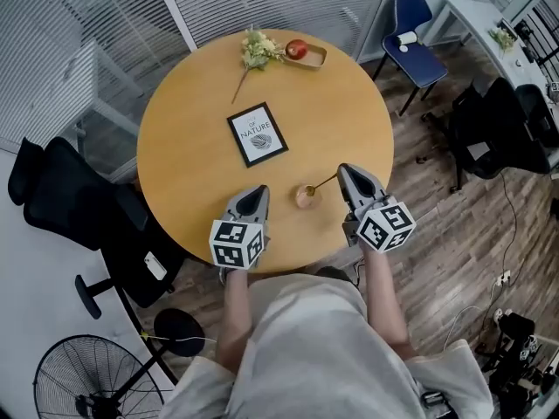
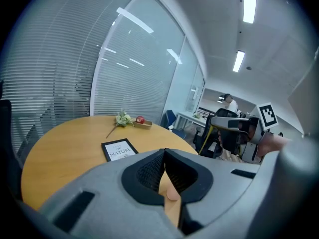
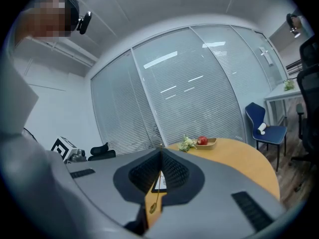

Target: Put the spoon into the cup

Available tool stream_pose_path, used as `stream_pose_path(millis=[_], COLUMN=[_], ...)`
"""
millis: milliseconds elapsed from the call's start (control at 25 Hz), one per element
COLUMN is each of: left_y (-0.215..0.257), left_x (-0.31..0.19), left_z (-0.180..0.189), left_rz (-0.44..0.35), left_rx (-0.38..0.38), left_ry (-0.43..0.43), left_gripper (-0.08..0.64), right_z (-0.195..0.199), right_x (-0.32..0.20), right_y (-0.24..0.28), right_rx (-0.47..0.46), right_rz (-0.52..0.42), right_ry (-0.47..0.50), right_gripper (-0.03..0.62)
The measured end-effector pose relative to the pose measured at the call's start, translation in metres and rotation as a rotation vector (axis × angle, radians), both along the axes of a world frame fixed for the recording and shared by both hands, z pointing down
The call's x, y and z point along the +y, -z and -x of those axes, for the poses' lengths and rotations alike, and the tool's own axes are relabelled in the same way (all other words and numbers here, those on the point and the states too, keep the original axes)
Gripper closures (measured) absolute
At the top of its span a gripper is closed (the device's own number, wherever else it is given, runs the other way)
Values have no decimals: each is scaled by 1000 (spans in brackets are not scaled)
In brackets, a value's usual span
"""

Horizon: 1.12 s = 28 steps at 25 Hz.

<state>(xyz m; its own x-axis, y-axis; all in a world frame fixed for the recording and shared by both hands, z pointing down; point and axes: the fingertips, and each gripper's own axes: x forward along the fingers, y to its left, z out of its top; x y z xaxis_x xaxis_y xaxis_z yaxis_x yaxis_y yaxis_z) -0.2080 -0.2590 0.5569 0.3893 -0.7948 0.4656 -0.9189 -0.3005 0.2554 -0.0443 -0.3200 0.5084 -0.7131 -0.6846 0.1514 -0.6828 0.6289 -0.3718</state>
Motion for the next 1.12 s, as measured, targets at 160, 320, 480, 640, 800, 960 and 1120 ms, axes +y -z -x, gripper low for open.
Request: stream_pose_path(millis=[160, 320, 480, 640, 800, 960, 1120], left_y=[-4, -12, -17, -18, -15, -17, -17], left_x=[-10, -10, -11, -13, -14, -12, -9], left_z=[-2, -9, -16, -20, -22, -25, -27], left_rz=[5, 17, 23, 23, 16, 17, 15], left_rx=[-17, -23, -37, -38, -40, -39, -32], left_ry=[-31, -64, -103, -117, -117, -117, -119], left_gripper=[552, 551, 552, 551, 551, 551, 551], right_z=[0, -4, -2, 2, 4, 9, 18], right_x=[-7, -11, -15, -15, -15, -12, -4], right_y=[0, -5, -9, -16, -22, -31, -37], right_rx=[2, 11, 29, 59, 82, 96, 122], right_rz=[-3, -1, -4, 0, 2, 11, 9], right_ry=[-18, -34, -31, -17, -10, 2, 21], right_gripper=[594, 594, 594, 594, 594, 594, 594])
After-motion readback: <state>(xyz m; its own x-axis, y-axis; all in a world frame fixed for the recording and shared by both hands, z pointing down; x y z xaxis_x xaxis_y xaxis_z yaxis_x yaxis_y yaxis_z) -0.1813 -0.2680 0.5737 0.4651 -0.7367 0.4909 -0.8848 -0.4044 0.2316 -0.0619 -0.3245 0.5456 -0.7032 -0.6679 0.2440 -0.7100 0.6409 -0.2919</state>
